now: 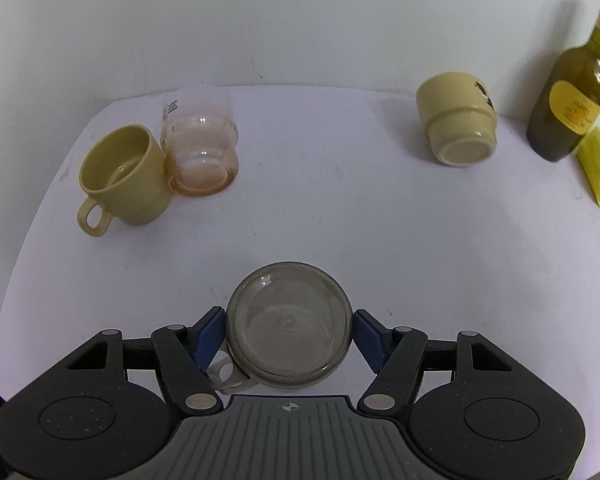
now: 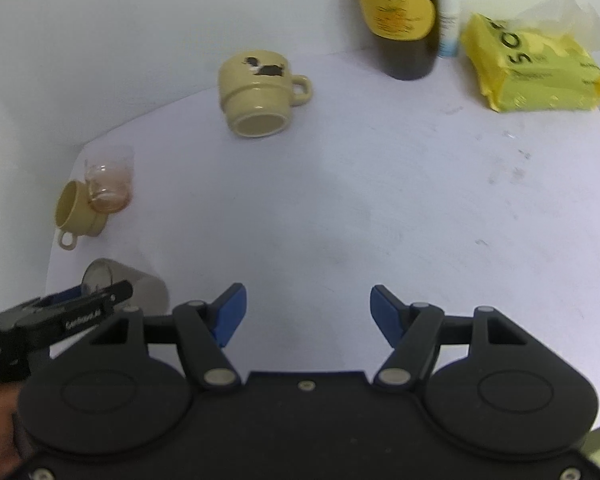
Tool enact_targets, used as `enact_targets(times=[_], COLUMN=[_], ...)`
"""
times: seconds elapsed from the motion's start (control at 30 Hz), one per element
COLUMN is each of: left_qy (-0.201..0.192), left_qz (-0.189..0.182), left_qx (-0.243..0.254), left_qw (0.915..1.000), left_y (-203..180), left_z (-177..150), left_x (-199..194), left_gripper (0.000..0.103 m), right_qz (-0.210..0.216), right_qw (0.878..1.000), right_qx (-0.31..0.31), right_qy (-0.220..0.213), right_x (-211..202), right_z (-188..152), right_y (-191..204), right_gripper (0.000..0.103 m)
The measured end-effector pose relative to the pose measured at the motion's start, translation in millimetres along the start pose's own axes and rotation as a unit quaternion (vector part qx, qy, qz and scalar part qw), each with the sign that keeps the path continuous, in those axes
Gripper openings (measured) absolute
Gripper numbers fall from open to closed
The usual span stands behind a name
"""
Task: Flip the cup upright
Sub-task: 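Rotate the held grey mug with the left tool so its opening faces up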
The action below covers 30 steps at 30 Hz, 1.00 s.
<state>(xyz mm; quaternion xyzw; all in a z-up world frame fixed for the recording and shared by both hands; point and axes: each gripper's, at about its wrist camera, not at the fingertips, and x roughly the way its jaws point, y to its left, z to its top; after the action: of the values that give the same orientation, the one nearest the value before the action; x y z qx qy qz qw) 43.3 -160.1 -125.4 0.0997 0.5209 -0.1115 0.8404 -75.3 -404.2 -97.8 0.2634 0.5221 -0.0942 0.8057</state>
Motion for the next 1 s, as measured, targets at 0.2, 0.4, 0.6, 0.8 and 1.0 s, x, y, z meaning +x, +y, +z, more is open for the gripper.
enact_targets(times=[0.2,0.4,0.6,0.8,1.0], left_qy=[0.025,0.019,-0.009,-0.023,-0.017], left_qz=[-0.029,-0.002,0.010,0.001,-0.009], left_qx=[0.004,0.035,0.066,0.090,0.108], left_qw=[0.9993,0.9992,0.9977,0.9956,0.9940], left_y=[6.2,-2.8,-10.3,-18.4,-26.9], left_z=[6.9,-0.8,-7.0,2.2,11.1], left_x=[8.6,11.0,3.8,8.9,11.4], left_gripper=[0.065,0.084,0.069,0.063,0.066], right_qz=[0.006,0.002,-0.001,-0.011,-0.017], right_qw=[1.000,1.000,1.000,1.000,1.000], right_qx=[-0.012,-0.015,-0.015,-0.014,-0.015], right_qy=[0.001,0.004,-0.001,-0.006,-0.008], right_x=[1.0,0.3,-5.5,-11.3,-16.3], right_z=[2.3,-2.2,-6.6,-11.0,-16.5], right_y=[9.3,9.7,9.0,8.8,13.3], right_gripper=[0.067,0.067,0.067,0.067,0.067])
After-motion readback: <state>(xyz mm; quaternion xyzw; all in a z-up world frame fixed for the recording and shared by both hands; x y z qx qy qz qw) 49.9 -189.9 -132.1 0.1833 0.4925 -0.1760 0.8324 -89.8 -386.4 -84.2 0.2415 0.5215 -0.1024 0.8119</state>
